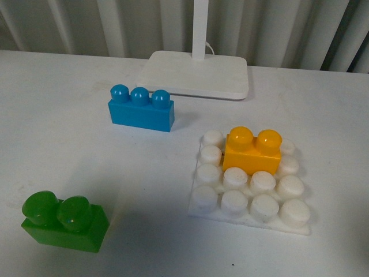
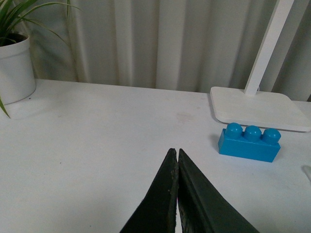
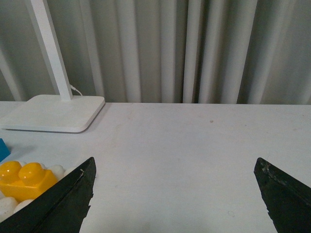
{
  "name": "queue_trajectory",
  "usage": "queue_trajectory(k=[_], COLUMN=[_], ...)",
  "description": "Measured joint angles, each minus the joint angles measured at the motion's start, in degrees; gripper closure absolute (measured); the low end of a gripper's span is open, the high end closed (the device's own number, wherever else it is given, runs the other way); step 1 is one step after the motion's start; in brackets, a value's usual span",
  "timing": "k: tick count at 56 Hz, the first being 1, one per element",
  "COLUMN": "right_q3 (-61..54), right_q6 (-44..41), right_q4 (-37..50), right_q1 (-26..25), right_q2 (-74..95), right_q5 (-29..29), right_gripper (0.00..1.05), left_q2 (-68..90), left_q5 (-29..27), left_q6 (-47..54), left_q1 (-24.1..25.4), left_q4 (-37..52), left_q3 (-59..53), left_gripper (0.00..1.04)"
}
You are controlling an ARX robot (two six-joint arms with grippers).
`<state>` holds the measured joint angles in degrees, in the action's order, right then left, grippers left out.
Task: Insert yellow block into base center
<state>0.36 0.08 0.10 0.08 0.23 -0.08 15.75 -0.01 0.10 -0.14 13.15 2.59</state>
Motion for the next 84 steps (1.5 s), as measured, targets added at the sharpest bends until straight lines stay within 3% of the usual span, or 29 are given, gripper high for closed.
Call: queue_trajectory(k=[20,26,46,73,84], right_q3=[0.00,0.00,0.00,0.00,0.00], right_q6=[0.00,0.00,0.00,0.00,0.00], right_q4=[0.00,0.00,0.00,0.00,0.00], right_q1=[0.00,0.00,0.00,0.00,0.00], right_q2=[0.00,0.00,0.00,0.00,0.00], right_q5=[0.00,0.02,0.00,0.00,0.00], right_gripper=[0.09,0.09,0.09,0.09,0.09], left_q2=[-5.90,-13.70,-15.45,-15.45,-15.45], left_q5=[0.02,0.02,0.02,0.02,0.02], left_q6=[-0.04,-0.07,-0.15,-0.20,-0.20], left_q1=[0.00,0.00,0.00,0.00,0.00], left_q4=[-3.06,-12.41,-13.03,-13.03,-13.03], left_q3=[-1.90,-1.88,-1.88,-1.88,-1.88], left_gripper=[1.01,1.01,1.00,0.06,0.06])
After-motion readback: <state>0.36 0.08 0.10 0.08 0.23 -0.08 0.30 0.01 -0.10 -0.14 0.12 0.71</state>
